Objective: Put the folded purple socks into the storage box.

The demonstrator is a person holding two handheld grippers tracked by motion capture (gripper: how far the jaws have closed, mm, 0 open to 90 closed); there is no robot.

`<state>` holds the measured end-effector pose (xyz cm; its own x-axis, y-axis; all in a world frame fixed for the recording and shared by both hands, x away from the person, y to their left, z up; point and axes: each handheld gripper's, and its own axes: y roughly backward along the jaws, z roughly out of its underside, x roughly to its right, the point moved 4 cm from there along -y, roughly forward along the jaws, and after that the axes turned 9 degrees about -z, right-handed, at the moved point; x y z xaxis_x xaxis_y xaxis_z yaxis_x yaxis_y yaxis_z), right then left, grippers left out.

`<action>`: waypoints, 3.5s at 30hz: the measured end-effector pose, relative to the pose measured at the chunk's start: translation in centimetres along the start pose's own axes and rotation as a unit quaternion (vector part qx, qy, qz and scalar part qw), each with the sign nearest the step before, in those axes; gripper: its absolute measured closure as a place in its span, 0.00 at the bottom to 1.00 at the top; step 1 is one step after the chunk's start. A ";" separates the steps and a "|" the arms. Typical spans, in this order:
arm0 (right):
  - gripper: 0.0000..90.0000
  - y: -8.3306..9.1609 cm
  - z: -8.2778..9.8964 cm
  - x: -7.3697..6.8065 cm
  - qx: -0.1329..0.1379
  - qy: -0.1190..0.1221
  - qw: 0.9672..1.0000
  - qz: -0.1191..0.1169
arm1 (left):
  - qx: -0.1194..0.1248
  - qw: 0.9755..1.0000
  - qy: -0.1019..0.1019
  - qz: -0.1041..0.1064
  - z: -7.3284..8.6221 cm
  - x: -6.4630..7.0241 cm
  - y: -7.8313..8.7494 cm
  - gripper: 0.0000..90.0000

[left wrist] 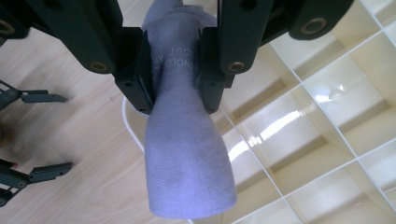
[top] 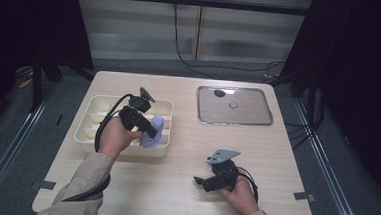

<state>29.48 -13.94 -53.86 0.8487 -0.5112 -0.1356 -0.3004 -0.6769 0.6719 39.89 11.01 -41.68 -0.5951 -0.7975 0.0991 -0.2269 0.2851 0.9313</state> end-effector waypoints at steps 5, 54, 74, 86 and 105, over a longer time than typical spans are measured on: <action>0.15 0.0 0.0 0.0 0.000 0.000 1.000 0.000 | -0.006 1.000 -0.002 -0.004 -0.2 -0.1 -0.6 0.77; 0.14 -0.1 -0.1 -0.2 -0.003 -0.002 1.000 -0.001 | -0.043 0.999 0.004 -0.013 -0.1 1.0 -5.0 0.78; 0.14 -0.1 -0.1 -0.2 -0.003 -0.002 1.000 -0.001 | -0.058 0.998 -0.002 -0.024 -0.1 1.2 -5.8 0.79; 0.14 -0.1 -0.1 -0.2 -0.003 -0.002 1.000 -0.001 | -0.057 0.998 -0.001 -0.023 -0.1 1.3 -6.5 0.77; 0.14 -0.1 -0.1 -0.3 -0.004 -0.004 1.000 -0.002 | -0.058 0.998 0.005 -0.022 -0.1 1.4 -6.6 0.71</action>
<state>29.31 -13.71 -53.84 0.8457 -0.5138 -0.1442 -0.2939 -0.6739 0.6778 40.64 7.92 -47.64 -0.5791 -0.8131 0.0592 -0.1613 0.1854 0.9693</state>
